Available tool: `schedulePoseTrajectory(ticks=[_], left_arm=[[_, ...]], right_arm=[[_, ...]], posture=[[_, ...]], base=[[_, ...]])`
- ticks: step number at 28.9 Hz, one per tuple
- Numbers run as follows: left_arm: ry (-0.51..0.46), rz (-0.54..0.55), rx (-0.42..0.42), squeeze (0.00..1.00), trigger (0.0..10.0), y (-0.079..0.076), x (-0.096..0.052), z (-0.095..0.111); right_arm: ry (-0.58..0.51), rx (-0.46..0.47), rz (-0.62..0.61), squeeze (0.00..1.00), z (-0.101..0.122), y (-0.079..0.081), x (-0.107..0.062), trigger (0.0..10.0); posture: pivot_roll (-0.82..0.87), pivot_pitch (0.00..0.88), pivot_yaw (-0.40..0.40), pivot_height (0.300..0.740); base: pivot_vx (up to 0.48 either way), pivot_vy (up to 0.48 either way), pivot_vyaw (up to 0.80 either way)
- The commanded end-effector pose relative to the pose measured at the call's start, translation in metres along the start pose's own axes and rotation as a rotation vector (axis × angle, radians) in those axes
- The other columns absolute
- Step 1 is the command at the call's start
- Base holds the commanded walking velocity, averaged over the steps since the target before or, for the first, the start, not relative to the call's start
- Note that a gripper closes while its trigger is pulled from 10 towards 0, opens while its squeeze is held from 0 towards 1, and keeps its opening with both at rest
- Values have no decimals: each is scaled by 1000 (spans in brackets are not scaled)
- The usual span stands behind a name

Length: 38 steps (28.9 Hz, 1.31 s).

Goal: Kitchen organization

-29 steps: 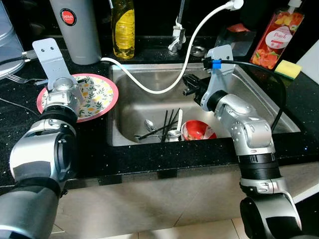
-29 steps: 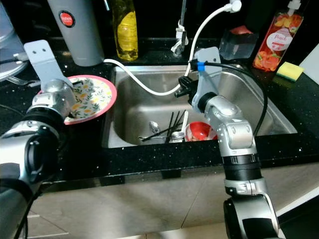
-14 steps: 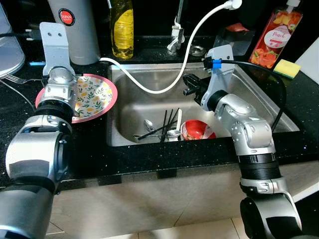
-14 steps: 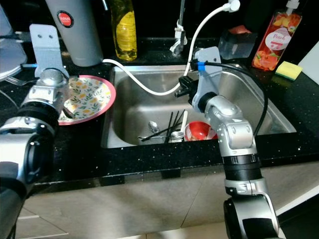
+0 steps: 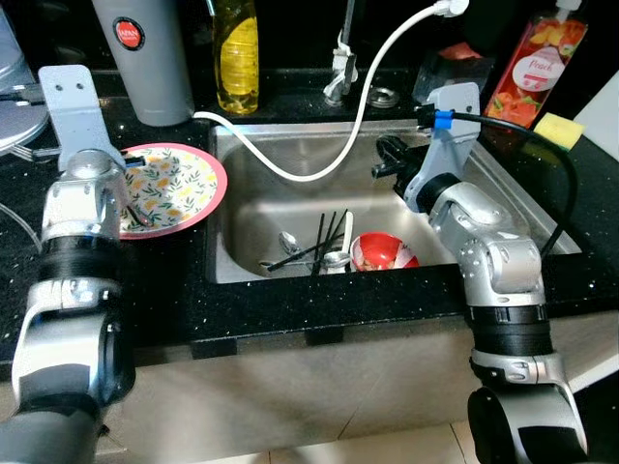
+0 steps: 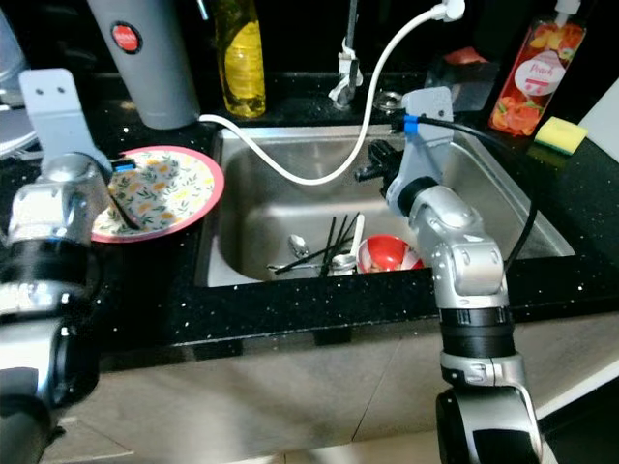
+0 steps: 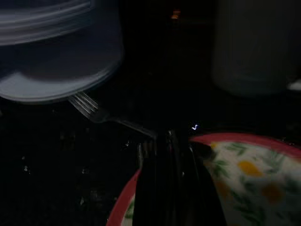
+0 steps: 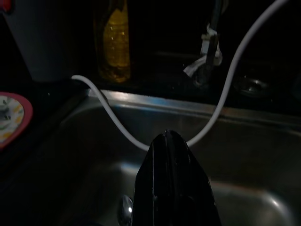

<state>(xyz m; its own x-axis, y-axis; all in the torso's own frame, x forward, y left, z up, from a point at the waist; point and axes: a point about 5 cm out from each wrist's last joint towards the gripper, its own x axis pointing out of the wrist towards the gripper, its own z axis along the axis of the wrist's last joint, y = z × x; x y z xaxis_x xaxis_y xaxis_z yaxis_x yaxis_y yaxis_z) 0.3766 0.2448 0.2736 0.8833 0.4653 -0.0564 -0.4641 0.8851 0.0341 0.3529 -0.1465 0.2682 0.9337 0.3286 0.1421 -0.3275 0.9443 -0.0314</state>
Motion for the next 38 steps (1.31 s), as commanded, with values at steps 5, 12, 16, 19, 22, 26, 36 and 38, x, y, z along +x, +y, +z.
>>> schedulePoseTrajectory(ticks=[5, 12, 16, 19, 22, 26, 36, 38], left_arm=[[-136, -115, -19, 0, 10000, -8, -21, 8], [-393, -330, 69, 0, 10000, -22, -57, 17], [-456, -402, 100, 0, 10000, -28, -72, 14], [-484, -491, 99, 0, 10000, -36, -83, 8], [-474, -596, 63, 0, 10000, -42, -93, 1], [-438, -693, 89, 0, 10000, -47, -102, -13], [-282, -557, 132, 0, 10000, -37, -92, -46], [-256, -464, 163, 0, 10000, -32, -84, -49]], right_arm=[[-83, -17, -69, 0, 12, -2, -6, 10000], [-132, -20, -145, 0, 13, -5, -13, 10000], [-144, -26, -172, 0, 11, -5, -15, 10000], [-160, -45, -212, 0, 9, -5, -17, 10000], [-153, -84, -281, 0, 4, -9, -22, 10000], [-120, -99, -341, 0, -11, -12, -34, 10000], [-87, -53, -337, 0, -30, -2, -44, 10000], [-91, -51, -338, 0, -30, -1, -44, 10000]], posture=[[91, 44, 0, 740], [84, 26, -6, 740], [82, 20, -7, 740], [80, 10, -11, 740], [75, 6, -15, 740], [71, 6, -14, 740], [57, 9, -7, 740], [58, 6, -7, 740]], base=[[0, 0, 0], [0, 0, 0], [0, 0, 0], [0, 0, 0], [0, 0, 0], [0, 0, 0], [0, 0, 0], [0, 0, 0]])
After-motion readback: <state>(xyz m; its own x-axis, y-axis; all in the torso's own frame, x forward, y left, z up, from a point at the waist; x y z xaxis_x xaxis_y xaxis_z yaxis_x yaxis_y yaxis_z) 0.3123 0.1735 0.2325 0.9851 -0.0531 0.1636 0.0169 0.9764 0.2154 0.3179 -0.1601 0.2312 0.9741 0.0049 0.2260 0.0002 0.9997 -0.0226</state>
